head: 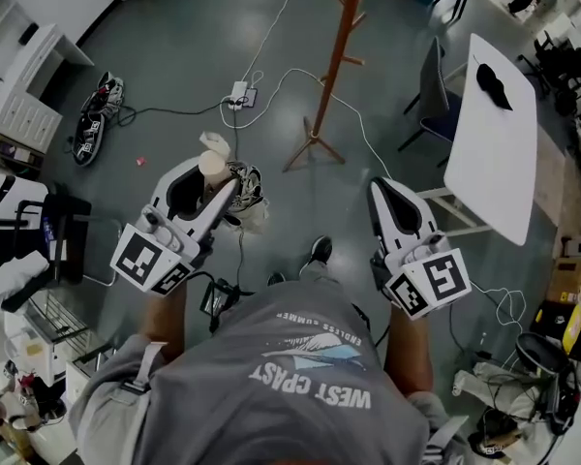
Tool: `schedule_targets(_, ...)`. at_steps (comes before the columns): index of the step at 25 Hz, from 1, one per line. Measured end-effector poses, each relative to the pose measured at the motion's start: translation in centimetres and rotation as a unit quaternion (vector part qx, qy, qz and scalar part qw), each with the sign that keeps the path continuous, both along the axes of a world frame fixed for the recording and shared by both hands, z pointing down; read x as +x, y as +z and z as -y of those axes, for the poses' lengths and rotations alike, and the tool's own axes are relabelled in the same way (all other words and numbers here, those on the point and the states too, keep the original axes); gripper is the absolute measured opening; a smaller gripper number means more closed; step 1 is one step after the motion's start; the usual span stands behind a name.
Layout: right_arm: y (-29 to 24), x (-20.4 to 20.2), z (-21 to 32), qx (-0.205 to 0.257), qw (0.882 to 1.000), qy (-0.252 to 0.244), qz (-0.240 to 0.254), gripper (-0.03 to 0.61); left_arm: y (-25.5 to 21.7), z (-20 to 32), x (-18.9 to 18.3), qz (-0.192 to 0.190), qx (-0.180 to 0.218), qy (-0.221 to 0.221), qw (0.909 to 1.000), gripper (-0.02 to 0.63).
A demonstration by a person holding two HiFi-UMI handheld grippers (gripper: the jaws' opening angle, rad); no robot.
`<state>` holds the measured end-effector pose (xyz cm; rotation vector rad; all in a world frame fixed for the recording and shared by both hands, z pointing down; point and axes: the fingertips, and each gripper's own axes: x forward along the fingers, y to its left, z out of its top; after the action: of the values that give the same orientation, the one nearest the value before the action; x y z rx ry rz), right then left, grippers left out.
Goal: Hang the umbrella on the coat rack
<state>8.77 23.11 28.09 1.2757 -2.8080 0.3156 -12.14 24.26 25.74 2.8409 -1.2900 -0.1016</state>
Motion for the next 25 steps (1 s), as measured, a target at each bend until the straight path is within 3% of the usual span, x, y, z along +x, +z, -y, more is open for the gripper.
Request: schedule_targets(25,1.9,3.8,15.5,-0.024,0.995,-0.096,0.016,0.031,0.7,12.2,3.7,0.016,-0.008,-0.115,0.9932,0.173)
